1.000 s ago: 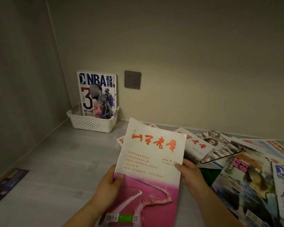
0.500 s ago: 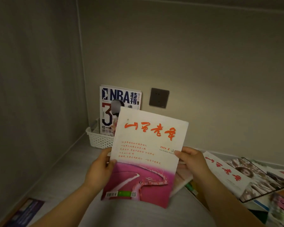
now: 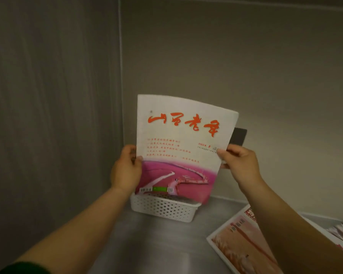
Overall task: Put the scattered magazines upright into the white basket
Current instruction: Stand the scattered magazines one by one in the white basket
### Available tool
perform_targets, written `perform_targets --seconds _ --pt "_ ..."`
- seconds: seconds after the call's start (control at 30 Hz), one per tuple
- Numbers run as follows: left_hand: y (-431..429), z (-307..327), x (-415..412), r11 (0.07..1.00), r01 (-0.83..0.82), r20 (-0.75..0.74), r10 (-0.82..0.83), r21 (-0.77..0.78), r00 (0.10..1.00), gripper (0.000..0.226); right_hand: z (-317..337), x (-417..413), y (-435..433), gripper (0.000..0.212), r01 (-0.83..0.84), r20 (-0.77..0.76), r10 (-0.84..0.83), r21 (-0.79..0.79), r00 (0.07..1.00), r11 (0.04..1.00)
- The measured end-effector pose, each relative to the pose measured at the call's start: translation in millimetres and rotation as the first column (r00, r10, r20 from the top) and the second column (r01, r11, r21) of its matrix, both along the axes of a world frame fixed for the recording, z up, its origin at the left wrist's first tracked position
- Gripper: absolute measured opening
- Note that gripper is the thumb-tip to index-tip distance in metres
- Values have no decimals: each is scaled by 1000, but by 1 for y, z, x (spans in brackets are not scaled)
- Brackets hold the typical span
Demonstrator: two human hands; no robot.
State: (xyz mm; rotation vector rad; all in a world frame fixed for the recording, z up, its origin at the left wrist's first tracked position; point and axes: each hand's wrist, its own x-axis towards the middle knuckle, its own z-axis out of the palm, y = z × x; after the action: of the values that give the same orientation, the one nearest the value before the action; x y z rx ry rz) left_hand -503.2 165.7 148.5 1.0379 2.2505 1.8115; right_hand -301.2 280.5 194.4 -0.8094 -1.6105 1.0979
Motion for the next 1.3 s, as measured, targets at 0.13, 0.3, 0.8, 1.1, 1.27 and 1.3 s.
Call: perform_targets --seconds 0.13,0.3,0.8,1.1,1.27,1.3 --pt "23 11 -34 998 46 25 -47 39 999 13 1 -32 19 21 50 -33 -49 34 998 998" --pt "43 -12 -60 996 43 19 -42 -78 999 13 -24 -61 41 22 58 3 -58 -49 998 997" --pt "102 -65 -71 975 -35 34 44 -218 998 19 -97 -78 76 16 157 52 -149 -243 987 957" --pt "121 -80 -77 963 -93 27 103 -252 994 22 -108 -98 96 20 251 57 -244 -200 968 947" --pt "127 -84 -74 992 7 129 9 -122 992 51 -117 -108 95 42 217 116 -198 -192 973 957" --pt "129 -85 -71 991 80 144 -64 -109 987 50 -118 -112 93 46 183 142 -157 -196 977 963"
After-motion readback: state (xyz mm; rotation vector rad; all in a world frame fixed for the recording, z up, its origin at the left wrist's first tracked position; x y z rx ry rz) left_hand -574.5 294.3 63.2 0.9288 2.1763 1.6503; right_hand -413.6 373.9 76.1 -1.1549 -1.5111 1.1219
